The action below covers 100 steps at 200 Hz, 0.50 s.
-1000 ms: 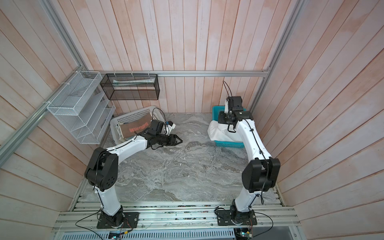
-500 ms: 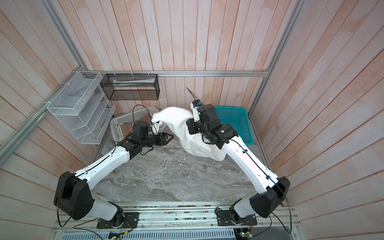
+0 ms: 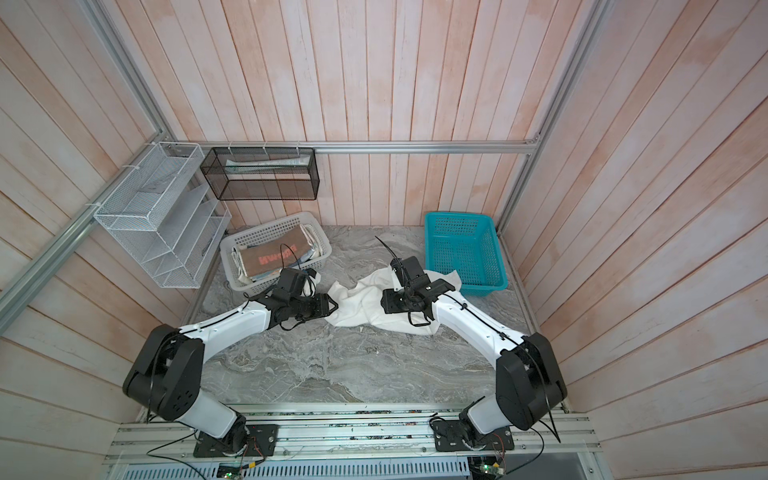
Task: Fold and stack the towels
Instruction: 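Lay the white towel on the table and grasp it with both grippers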
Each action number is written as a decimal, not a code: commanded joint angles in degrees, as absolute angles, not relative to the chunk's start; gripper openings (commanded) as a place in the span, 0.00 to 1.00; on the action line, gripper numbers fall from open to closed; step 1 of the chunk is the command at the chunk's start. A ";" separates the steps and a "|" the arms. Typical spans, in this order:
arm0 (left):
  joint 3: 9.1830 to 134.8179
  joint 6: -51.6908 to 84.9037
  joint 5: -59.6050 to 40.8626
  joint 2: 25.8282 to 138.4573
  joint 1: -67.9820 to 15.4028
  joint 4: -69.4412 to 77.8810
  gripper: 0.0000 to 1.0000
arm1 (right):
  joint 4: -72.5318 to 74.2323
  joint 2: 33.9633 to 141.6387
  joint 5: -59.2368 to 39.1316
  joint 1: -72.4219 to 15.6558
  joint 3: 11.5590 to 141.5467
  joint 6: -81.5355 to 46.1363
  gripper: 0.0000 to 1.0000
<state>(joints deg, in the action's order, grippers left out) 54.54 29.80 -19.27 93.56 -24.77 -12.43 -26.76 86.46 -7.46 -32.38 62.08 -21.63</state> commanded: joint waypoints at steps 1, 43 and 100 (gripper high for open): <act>59.79 29.35 -20.95 100.51 -25.50 -10.83 0.55 | -23.48 91.44 -8.90 -32.09 60.94 -21.30 0.49; 62.77 30.26 -22.86 108.24 -24.63 -10.51 0.54 | -18.99 98.96 -5.28 -37.00 58.71 -21.72 0.38; 38.60 30.34 -18.95 92.07 -16.84 -13.67 0.53 | -15.42 105.95 -9.76 -53.50 64.34 -21.15 0.31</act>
